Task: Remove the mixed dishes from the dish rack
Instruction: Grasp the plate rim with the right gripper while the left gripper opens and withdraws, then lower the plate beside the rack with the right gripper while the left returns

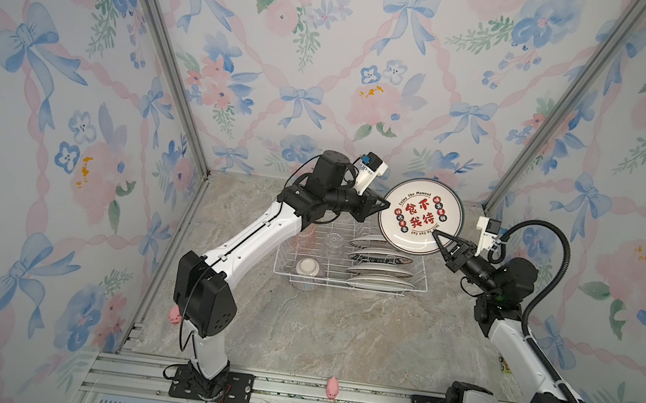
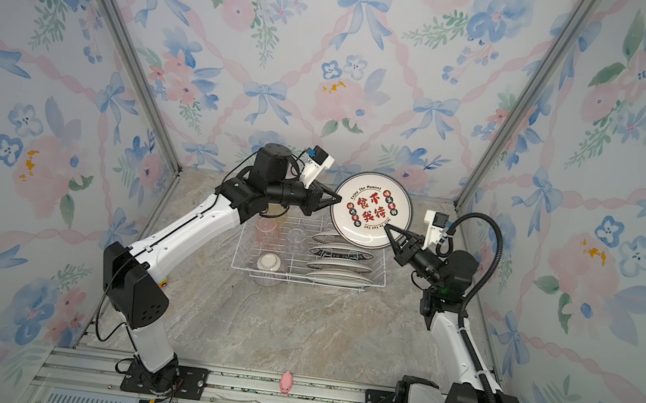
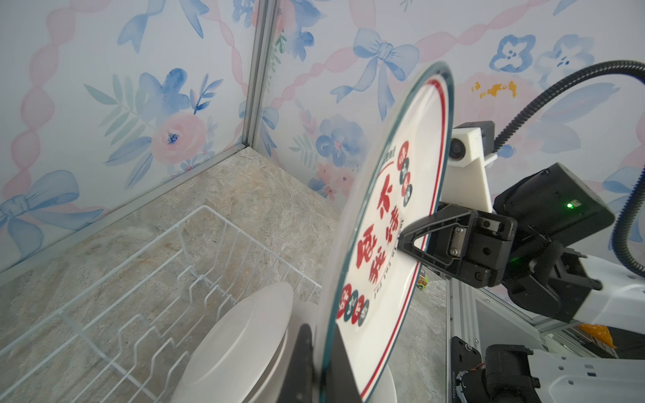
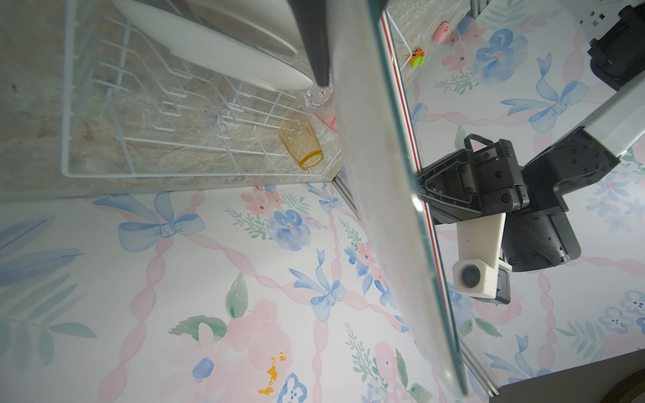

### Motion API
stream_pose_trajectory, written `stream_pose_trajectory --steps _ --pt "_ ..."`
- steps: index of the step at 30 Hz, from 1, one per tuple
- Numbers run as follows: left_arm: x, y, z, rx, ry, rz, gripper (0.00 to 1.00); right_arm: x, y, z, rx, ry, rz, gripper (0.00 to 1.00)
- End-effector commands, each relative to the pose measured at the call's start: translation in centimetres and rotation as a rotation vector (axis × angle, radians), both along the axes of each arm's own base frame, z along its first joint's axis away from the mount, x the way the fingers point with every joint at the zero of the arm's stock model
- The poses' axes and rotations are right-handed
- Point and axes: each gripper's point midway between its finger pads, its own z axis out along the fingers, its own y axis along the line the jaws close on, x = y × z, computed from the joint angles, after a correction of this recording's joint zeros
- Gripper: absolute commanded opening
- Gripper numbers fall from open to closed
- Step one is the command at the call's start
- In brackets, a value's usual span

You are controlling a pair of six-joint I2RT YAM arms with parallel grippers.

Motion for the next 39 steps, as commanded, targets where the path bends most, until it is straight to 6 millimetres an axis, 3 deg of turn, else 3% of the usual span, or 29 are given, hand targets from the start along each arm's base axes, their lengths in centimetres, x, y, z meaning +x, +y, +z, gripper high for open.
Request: stream_pose_trajectory --steps 1,2,4,6,8,12,16,19,23,28,34,39 --pt "0.4 -0.6 0.7 -0.032 -0.011 -0.006 0.02 -1.1 0.5 3.4 -0.013 -0.096 0.021 0.00" --pt "0.6 -0.5 0.4 -0.025 -0.009 0.010 0.08 -1.1 0.5 3.5 -0.015 -0.088 0.019 0.00" --pt "0.9 -0.3 0.0 -0.009 -0.013 0.037 0.36 -0.9 0.4 3.5 -0.027 -0.066 0.006 0.00" --pt "1.0 -0.2 -0.3 0.005 -0.026 0.051 0.58 -0.7 0.2 3.3 -0.038 -0.040 -0.013 0.00" --pt "1.2 0.0 -0.4 0.016 -0.037 0.068 0.98 -0.5 -0.1 3.4 -0.044 -0.017 -0.034 0.00" --pt "1.7 0.4 -0.6 0.055 -0.085 0.135 0.98 0.3 -1.6 3.3 -0.042 0.053 -0.121 0.00" --pt "1.3 1.0 -1.5 0.142 -0.198 0.261 0.98 1.2 -5.1 3.5 -0.015 0.123 -0.283 0.00" --pt "-0.1 1.1 -3.1 0.213 -0.302 0.352 0.98 2.0 -8.5 2.5 -0.012 0.210 -0.431 0.00" --pt "-1.7 2.0 -5.2 0.237 -0.375 0.439 0.98 3.2 -13.0 -0.3 -0.007 0.344 -0.584 0.00" --pt "-2.4 4.5 -7.1 0.264 -0.376 0.527 0.98 4.8 -17.0 -4.7 0.027 0.480 -0.662 0.00" --pt "-3.1 7.1 -6.4 0.282 -0.430 0.596 0.92 6.9 -18.4 -9.8 0.055 0.622 -0.649 0.00" --pt "-3.2 7.9 -5.5 0.277 -0.458 0.622 0.91 9.5 -18.8 -14.1 0.082 0.721 -0.613 0.00"
